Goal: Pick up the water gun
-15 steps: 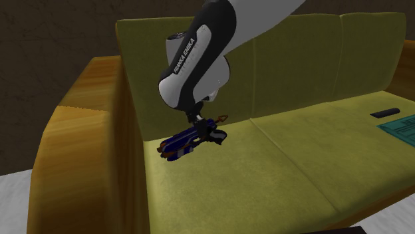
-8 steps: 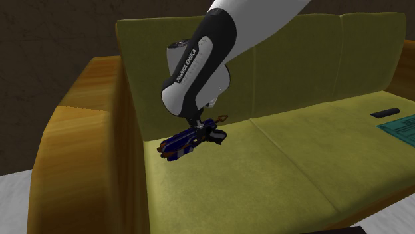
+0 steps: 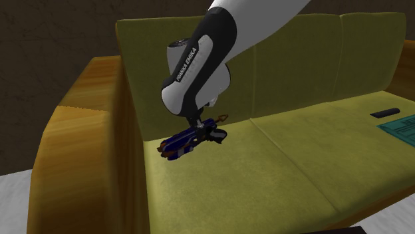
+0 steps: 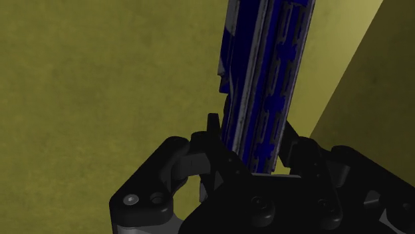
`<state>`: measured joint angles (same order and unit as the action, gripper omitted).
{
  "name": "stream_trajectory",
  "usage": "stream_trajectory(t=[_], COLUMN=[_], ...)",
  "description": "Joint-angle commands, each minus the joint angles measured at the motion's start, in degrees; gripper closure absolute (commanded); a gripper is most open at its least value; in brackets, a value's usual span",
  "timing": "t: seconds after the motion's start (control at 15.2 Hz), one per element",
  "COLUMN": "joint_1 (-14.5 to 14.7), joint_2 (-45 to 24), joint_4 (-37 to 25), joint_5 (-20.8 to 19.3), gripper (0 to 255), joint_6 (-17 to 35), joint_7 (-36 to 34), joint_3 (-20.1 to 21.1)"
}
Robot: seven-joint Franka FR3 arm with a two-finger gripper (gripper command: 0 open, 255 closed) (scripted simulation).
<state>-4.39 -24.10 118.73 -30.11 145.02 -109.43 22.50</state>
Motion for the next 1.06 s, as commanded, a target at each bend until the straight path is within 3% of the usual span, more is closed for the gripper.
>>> stream_trajectory(t=[0.0, 0.99], joint_1=[-0.3, -2.8], joint_2=[0.9, 8.2], joint_4=[0.0, -1.0], joint_5=[0.8, 7.7], gripper=[255, 255], joint_6=[-0.8, -7.9], joint_7=[0.6, 6.2], joint_3=[0.5, 4.0])
